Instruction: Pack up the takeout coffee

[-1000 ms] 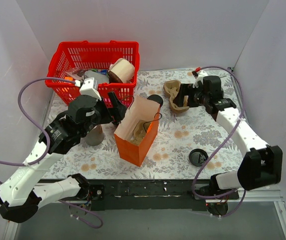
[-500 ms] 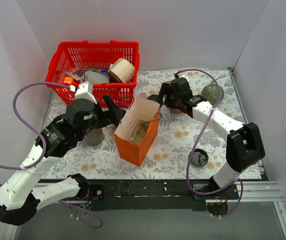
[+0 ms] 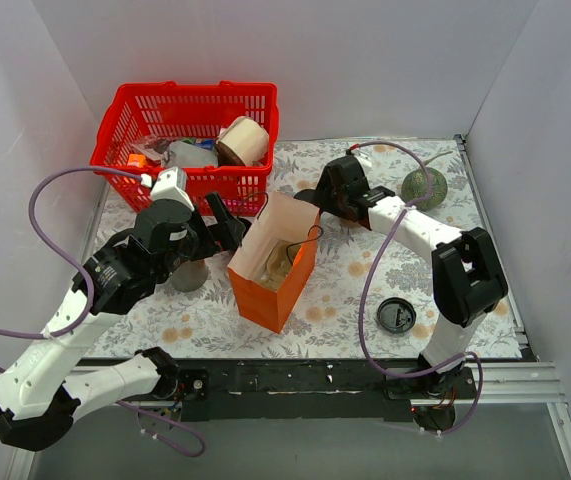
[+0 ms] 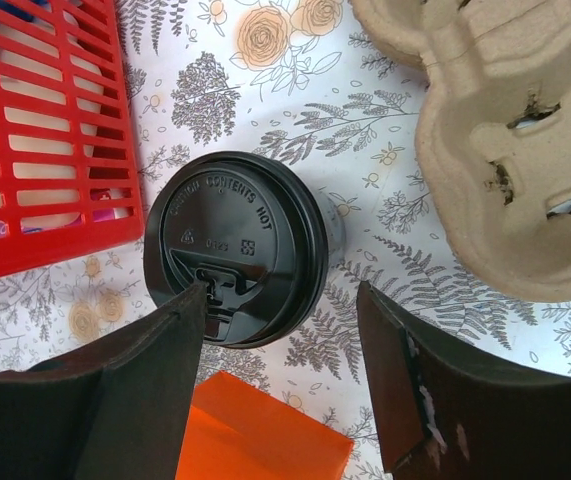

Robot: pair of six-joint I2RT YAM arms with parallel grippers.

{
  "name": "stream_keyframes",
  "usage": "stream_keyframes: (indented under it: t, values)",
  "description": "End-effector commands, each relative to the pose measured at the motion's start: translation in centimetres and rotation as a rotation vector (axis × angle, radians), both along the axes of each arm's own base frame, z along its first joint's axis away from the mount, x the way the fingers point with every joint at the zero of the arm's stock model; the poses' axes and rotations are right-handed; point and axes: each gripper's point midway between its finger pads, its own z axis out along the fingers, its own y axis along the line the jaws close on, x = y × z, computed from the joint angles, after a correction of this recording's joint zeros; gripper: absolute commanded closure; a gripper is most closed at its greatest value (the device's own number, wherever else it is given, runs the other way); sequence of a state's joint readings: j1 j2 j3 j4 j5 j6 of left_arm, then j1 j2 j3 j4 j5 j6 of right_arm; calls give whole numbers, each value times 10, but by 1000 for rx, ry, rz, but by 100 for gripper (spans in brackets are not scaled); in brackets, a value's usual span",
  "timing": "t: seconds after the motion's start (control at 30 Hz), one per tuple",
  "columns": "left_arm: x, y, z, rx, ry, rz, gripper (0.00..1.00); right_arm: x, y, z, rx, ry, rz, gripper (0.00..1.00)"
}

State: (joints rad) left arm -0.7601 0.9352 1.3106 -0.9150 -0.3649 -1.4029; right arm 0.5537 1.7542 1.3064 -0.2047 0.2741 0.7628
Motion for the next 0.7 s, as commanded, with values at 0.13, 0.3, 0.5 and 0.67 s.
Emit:
stream_keyframes:
  t: [0.13,0.3,0.5,0.67]
  values:
    - [-2,7,-1,7,4,20,2,6,16,6,75,-25,-19,37]
    - [-4,8,-2,4,8,23,2,5,19,2,84,-17,-22,42]
    - [-4,9,-2,2,7,21,2,1,11,-6,55,4,-47,46]
    - [-5,8,-2,1,8,17,2,-2,7,-11,43,18,-58,49]
